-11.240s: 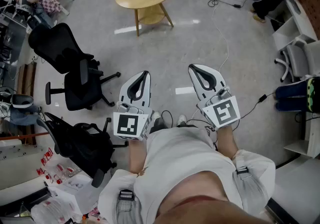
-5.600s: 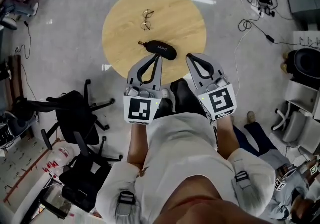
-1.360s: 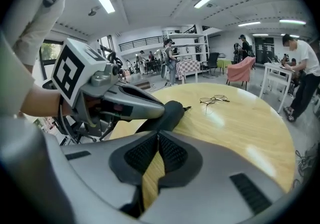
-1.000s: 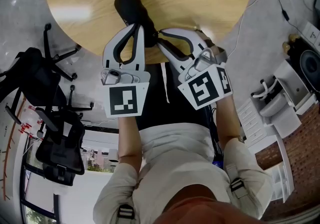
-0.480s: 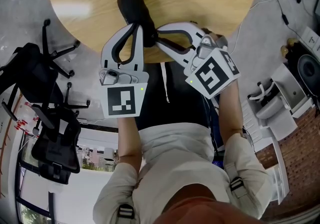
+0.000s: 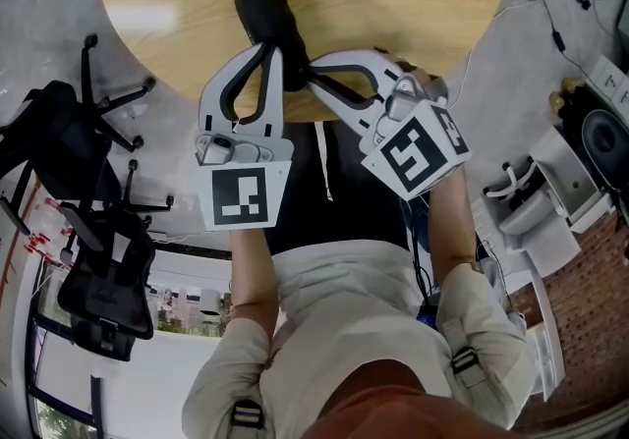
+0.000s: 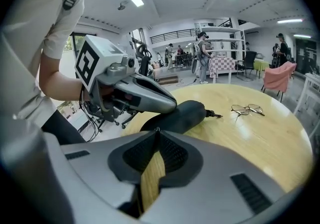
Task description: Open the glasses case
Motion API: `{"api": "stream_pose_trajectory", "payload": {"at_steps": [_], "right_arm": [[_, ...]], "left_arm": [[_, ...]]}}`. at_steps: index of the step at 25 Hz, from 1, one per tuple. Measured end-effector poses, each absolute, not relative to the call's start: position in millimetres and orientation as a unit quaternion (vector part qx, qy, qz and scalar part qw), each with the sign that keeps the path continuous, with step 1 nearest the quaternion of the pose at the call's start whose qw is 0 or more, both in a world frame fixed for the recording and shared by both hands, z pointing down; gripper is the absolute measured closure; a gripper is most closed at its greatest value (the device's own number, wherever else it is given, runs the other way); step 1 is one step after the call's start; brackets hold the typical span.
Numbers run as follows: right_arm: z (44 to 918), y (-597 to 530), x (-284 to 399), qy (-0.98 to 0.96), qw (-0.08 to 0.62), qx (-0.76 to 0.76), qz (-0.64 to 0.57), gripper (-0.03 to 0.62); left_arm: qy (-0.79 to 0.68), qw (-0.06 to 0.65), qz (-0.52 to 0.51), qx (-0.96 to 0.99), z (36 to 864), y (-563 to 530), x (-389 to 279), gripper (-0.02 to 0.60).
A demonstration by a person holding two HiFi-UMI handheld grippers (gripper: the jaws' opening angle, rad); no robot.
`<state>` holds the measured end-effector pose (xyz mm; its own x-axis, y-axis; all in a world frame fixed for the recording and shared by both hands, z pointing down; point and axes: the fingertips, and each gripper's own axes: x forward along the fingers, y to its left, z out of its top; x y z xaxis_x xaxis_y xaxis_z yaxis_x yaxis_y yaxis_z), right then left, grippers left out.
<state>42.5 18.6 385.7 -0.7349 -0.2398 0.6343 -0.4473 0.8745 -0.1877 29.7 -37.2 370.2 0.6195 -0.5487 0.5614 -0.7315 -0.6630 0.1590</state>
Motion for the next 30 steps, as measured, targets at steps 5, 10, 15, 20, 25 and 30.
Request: {"api": "stream_pose_trajectory", "payload": {"at_steps": [5, 10, 15, 20, 25, 30], "right_arm": [[378.5, 17.9, 31.7, -0.919, 0.288, 0.187, 0.194, 0.551], [372.3, 7.6, 13.1, -0.92, 0.266, 0.191, 0.216, 0.551], [367.0, -6.2, -8.3, -0.92, 0.257, 0.195, 0.222, 0.551], [363.5, -18.4, -22.1, -0.919, 0.252, 0.201, 0.226, 0.551], [359.1, -29.2, -34.7, -0.92, 0.235, 0.205, 0.238, 0.551], [354.8, -38.4, -42.6, -0.922, 0.231, 0.197, 0.241, 0.551]], "left_arm": [[-0.377, 0.189, 0.242, 0.874, 366.0, -32.3, 12.0, 0.56], [-0.398, 0.19, 0.234, 0.867, 360.4, -26.7, -18.3, 0.557], [-0.374, 0.173, 0.257, 0.874, 362.3, -15.0, -38.9, 0.427], [-0.367, 0.151, 0.274, 0.876, 364.9, -13.5, -50.2, 0.379], [-0.37, 0.148, 0.272, 0.876, 370.7, -17.2, -52.8, 0.323], [-0.39, 0.134, 0.277, 0.868, 379.4, -31.6, -51.4, 0.264]]}}
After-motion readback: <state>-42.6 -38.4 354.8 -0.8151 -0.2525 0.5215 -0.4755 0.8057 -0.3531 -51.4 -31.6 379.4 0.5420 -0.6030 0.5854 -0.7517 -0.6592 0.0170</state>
